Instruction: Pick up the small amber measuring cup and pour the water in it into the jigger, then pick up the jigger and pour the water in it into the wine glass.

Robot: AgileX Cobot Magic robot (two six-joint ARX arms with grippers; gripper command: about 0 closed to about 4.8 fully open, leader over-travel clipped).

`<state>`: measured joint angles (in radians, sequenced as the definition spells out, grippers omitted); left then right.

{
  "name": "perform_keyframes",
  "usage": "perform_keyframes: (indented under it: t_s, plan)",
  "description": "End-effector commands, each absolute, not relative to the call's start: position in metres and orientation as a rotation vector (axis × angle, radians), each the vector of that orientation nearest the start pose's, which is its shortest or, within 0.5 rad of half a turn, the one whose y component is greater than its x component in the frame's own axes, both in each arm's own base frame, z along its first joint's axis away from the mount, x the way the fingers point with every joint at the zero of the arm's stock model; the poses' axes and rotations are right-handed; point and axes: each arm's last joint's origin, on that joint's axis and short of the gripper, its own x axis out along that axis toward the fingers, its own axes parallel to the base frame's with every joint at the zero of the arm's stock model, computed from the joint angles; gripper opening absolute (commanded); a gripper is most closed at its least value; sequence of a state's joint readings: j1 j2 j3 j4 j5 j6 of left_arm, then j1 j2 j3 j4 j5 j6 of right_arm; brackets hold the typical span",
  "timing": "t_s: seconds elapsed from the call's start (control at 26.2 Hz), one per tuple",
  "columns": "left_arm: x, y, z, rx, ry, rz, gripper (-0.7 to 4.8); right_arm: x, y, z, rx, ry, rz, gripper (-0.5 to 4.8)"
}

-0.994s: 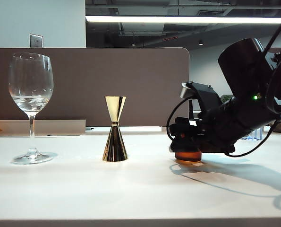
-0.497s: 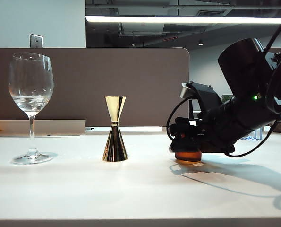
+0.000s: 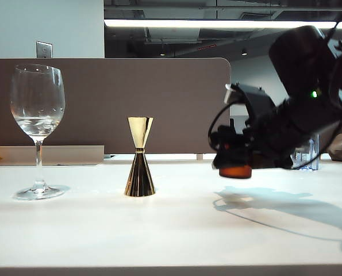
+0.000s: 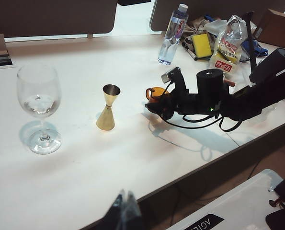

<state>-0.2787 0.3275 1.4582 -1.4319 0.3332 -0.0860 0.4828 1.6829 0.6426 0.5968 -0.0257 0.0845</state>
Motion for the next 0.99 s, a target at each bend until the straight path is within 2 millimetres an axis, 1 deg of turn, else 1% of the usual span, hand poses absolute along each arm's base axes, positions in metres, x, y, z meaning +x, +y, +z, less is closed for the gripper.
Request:
perform_keyframes:
  t_s: [0.04, 0.27, 0.46, 0.54, 0.57, 0.69, 0.73, 0.88, 0.99]
  plan:
    - [-0.089, 0.015, 0.407, -0.091, 0.335, -0.597, -0.02, 0.28, 0.148, 0.16, -0.033, 0.458, 0.478, 0.61]
    - [-0.089, 0.015, 0.407, -0.091, 0.335, -0.597, -0.02, 0.287, 0.152, 0.185, -0.034, 0.462, 0.479, 0.61]
    - [-0.089, 0.015, 0.407, -0.091, 0.335, -0.597, -0.02, 0.294, 0.155, 0.211, -0.036, 0.438, 0.482, 0.61]
    - [-0.089, 0.015, 0.407, -0.091, 0.335, -0.597, -0.02, 0.297, 0.164, 0.228, -0.093, 0.412, 0.515, 0.52]
    - [-0.089, 0.015, 0.407, -0.091, 0.335, -0.597, -0.02, 0.297, 0.168, 0.233, -0.115, 0.406, 0.527, 0.52]
    - [-0.089, 0.015, 0.407, -0.091, 0.335, -0.597, -0.02, 0.296, 0.177, 0.242, -0.141, 0.378, 0.558, 0.52]
    - [-0.089, 0.015, 0.407, -0.091, 0.335, -0.597, -0.02, 0.295, 0.183, 0.248, -0.145, 0.359, 0.573, 0.52]
    - [-0.089, 0.015, 0.407, -0.091, 0.335, -0.597, -0.02, 0.293, 0.19, 0.255, -0.179, 0.327, 0.59, 0.52]
    - [-0.089, 0.015, 0.407, -0.091, 0.335, -0.597, -0.02, 0.294, 0.194, 0.258, -0.189, 0.32, 0.565, 0.51]
